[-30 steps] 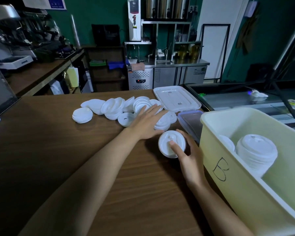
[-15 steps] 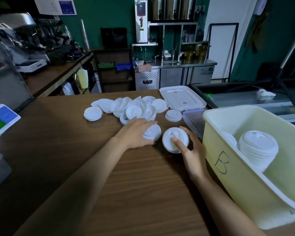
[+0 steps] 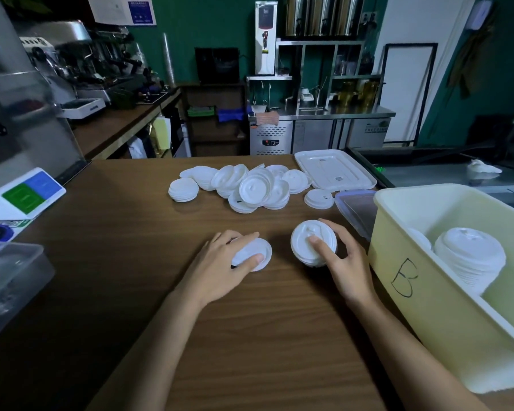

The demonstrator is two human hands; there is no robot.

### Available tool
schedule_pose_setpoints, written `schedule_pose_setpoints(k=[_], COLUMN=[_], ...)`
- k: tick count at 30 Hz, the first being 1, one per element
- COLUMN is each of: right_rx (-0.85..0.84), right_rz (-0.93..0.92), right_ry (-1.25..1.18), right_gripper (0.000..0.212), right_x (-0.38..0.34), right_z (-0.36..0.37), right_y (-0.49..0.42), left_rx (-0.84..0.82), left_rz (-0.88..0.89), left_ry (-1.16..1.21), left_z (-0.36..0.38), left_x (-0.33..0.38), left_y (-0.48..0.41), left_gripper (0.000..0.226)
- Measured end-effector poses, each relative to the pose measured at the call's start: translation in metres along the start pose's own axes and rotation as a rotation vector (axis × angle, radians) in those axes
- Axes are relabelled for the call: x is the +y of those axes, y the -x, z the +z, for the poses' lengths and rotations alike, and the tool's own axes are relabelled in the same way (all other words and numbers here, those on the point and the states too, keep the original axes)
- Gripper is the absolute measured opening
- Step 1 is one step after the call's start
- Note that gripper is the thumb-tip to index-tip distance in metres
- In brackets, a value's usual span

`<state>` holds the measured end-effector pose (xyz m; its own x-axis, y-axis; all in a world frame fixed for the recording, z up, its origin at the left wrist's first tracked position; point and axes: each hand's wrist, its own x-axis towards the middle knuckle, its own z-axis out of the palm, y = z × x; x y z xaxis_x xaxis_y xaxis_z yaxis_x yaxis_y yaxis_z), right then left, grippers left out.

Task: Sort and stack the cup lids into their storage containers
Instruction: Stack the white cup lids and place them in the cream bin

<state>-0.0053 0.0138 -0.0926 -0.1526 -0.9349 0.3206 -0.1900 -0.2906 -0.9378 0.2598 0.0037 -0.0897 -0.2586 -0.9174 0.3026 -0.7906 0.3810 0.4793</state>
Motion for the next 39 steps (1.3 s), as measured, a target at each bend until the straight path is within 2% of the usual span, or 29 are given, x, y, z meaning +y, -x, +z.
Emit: schedule_pose_setpoints(k=[5,10,14,16,19,25,31,34,39], right_rx=[-0.067,-0.176,-0.188,-0.205,-0.270,-0.289,-0.373,-0.387,-0.383], right_rz=[-0.011,0.001,0.016,0.017,0.041,0.071,0.088,0.101,0.084], right_ry=[-0.008,-0.006,-0.046,-0.050,-0.084,-0.185,-0.207,-0.208,-0.210], right_gripper=[0.034,0.035,0.030,0.028,0.026,0.039,0.031,0.035,0.034], right_x=[-0.001,-0.003,-0.003,-0.001,-0.001,-0.002,-0.006,-0.006,-0.007], right_z=[0.004,0.014,0.016,0.016,0.017,0.017,0.019,0.020,0.020], right_y=[-0.004,-0.013,-0.016,-0.015,-0.015,-0.016,-0.014,-0.014,-0.012], left_rx=[0.143,0.298,0.292,0.259,0.199,0.199,0.162,0.139,0.149], left_rz=[0.071,0.053,-0.009,0.000,0.049,0.089,0.124,0.116,0.086], left_ry=[0.136,0.357,0.657,0.718,0.697,0.697,0.628,0.567,0.641], left_z=[-0.004,-0.006,-0.002,0.001,0.004,0.003,0.005,0.008,0.012], left_x=[-0.003,0.011,0.018,0.026,0.039,0.044,0.048,0.050,0.052], left_y=[0.001,0.002,0.002,0.002,0.001,0.001,0.002,0.004,0.002], left_gripper=[0.065,0.070,0.070,0.071,0.074,0.073,0.073,0.075,0.055])
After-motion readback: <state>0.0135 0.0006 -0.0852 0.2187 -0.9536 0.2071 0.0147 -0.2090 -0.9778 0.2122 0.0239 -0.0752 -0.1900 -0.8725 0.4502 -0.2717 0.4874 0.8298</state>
